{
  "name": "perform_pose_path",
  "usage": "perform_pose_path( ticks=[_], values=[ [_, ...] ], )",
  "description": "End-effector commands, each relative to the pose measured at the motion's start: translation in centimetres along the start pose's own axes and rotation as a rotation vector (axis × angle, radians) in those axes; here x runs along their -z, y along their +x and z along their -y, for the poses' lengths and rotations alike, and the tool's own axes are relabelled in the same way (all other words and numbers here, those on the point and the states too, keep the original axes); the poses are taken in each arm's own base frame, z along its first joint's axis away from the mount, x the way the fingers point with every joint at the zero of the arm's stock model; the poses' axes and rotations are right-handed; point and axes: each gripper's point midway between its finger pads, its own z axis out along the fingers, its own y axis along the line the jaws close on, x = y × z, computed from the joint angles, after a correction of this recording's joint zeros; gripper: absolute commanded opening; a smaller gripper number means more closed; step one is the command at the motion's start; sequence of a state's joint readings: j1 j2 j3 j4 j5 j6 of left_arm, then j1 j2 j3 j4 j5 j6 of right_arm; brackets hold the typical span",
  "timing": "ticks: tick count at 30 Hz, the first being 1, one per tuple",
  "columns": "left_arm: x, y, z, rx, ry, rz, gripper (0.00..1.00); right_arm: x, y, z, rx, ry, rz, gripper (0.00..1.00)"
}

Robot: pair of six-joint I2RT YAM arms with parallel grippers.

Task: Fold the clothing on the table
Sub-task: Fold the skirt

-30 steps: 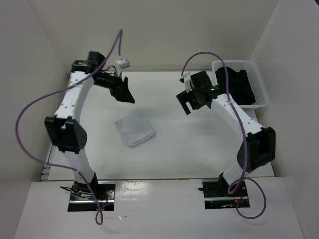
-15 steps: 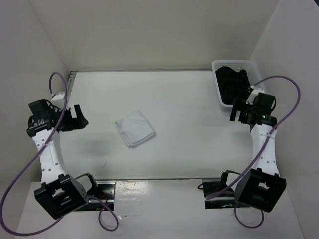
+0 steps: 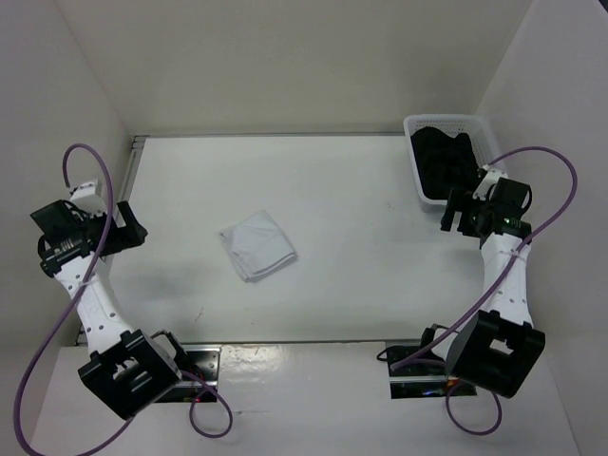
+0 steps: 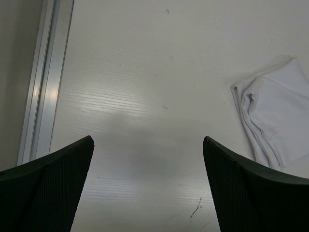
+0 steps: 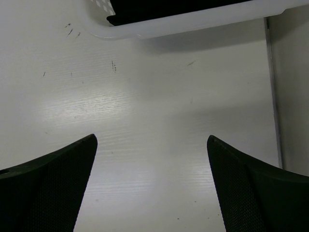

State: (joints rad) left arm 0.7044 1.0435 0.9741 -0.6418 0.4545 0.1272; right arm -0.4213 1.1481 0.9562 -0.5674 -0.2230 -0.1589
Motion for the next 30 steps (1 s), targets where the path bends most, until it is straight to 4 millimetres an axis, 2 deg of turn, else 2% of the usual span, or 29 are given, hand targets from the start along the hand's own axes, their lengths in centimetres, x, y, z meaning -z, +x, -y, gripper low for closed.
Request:
perform_pose_path(
  ticks=[1,6,11,30],
  values=[
    [0.1,-1.1,0.7,-0.027,0.042,0.050,0.99,-1.2,-0.7,0.0,0.044,-0.018,0.023,0.98],
    [-0.3,-0.9,1.4,-0.036,0.094,0.060,0.99,-1.7,0.2,0.0,0.049,-0.036,-0.037,0.98],
    [-0.1,-1.0,1.7,-0.051,0.103,0.070,0.99,-0.8,-0.6,-0.8,0.075,-0.070,0.004,0.98],
    [0.2,-1.0,2.1,-0.065,0.119,0.082,0.99,-0.5,-0.6,-1.1,0.094,-0.088,0.008,0.98]
  ],
)
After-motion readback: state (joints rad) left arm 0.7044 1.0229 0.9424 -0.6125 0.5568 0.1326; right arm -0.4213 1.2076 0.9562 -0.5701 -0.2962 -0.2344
